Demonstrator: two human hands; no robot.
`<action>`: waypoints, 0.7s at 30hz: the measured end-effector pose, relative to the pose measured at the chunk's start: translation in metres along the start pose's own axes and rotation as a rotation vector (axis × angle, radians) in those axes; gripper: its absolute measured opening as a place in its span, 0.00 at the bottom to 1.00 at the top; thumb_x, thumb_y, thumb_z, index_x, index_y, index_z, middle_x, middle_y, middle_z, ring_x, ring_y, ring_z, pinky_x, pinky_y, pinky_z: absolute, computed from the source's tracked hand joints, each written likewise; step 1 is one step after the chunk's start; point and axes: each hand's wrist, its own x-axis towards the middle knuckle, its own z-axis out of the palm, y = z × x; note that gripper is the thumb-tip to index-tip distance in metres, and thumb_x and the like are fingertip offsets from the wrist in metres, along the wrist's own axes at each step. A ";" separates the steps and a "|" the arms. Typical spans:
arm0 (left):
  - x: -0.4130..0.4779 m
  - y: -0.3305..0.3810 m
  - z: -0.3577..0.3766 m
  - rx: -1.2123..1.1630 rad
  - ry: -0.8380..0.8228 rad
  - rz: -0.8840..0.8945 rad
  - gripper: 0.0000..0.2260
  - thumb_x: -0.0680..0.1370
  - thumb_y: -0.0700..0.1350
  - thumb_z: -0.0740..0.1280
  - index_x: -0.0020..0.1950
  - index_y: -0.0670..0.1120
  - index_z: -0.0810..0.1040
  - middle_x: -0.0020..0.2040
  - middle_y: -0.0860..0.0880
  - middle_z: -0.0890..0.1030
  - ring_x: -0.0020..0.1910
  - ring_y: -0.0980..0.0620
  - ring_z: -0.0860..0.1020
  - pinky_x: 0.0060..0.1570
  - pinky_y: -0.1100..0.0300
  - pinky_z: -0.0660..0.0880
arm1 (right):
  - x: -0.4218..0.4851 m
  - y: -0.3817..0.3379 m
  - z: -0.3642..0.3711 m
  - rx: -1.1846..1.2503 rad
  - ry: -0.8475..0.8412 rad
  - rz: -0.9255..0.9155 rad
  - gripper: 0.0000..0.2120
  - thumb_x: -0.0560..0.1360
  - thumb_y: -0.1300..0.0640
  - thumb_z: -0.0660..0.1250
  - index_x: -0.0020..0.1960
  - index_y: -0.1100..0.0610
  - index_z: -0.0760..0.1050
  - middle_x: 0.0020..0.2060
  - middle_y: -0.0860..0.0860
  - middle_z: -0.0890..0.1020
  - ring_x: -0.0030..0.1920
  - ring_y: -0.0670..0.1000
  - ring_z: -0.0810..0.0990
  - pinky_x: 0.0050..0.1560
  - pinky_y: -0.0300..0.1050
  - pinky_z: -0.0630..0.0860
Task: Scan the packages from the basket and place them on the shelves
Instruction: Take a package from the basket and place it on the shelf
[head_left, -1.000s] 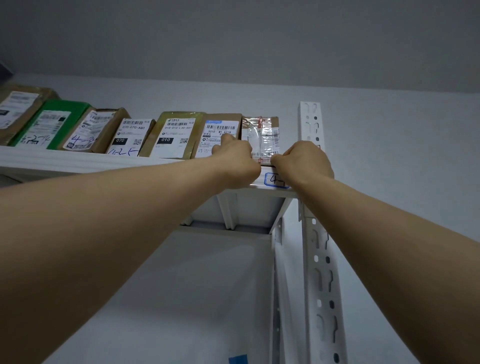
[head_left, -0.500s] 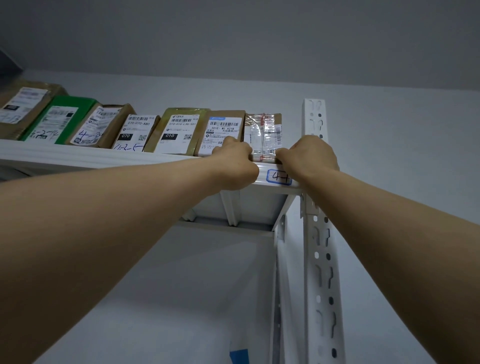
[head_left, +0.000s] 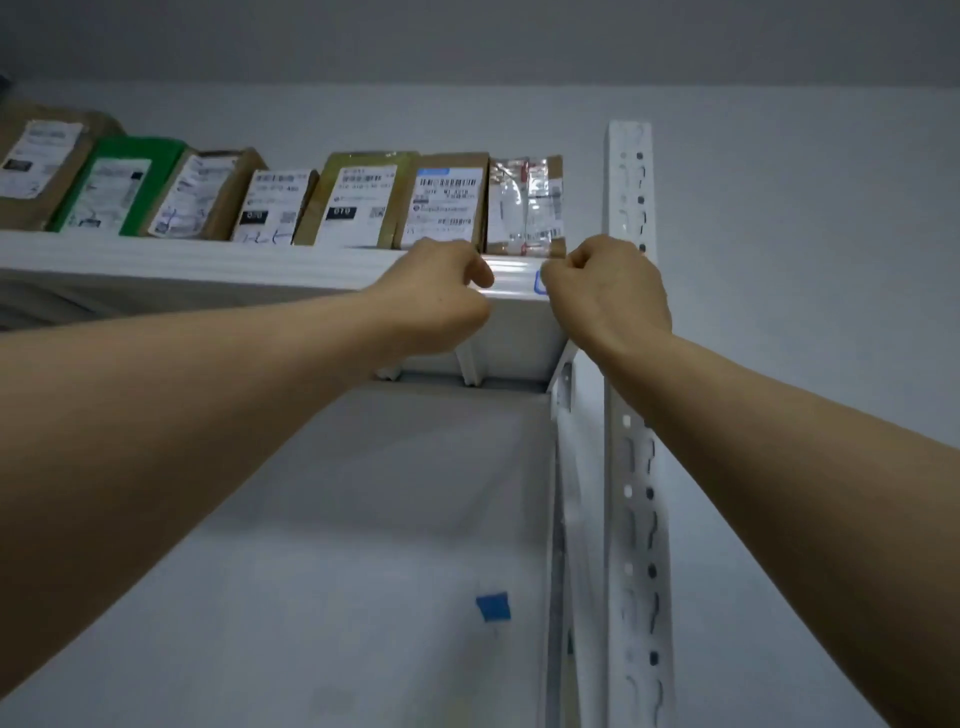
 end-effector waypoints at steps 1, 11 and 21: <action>-0.013 -0.002 -0.006 -0.005 -0.013 -0.003 0.17 0.78 0.40 0.67 0.67 0.49 0.76 0.65 0.49 0.74 0.62 0.51 0.74 0.52 0.60 0.71 | -0.013 -0.003 -0.001 0.006 -0.026 0.015 0.07 0.79 0.54 0.62 0.49 0.55 0.77 0.37 0.47 0.77 0.42 0.51 0.79 0.40 0.46 0.75; -0.194 -0.053 -0.051 0.125 -0.331 -0.042 0.10 0.78 0.44 0.70 0.59 0.51 0.79 0.50 0.53 0.76 0.45 0.55 0.75 0.43 0.63 0.68 | -0.201 -0.019 0.002 0.024 -0.263 0.271 0.12 0.76 0.55 0.64 0.47 0.65 0.77 0.43 0.61 0.82 0.43 0.58 0.82 0.51 0.61 0.81; -0.461 -0.133 -0.047 -0.077 -0.818 -0.480 0.09 0.79 0.45 0.70 0.59 0.50 0.81 0.50 0.58 0.78 0.47 0.60 0.77 0.47 0.67 0.72 | -0.500 -0.047 0.050 0.087 -0.854 0.655 0.05 0.75 0.53 0.69 0.43 0.53 0.79 0.34 0.49 0.84 0.34 0.50 0.80 0.43 0.55 0.83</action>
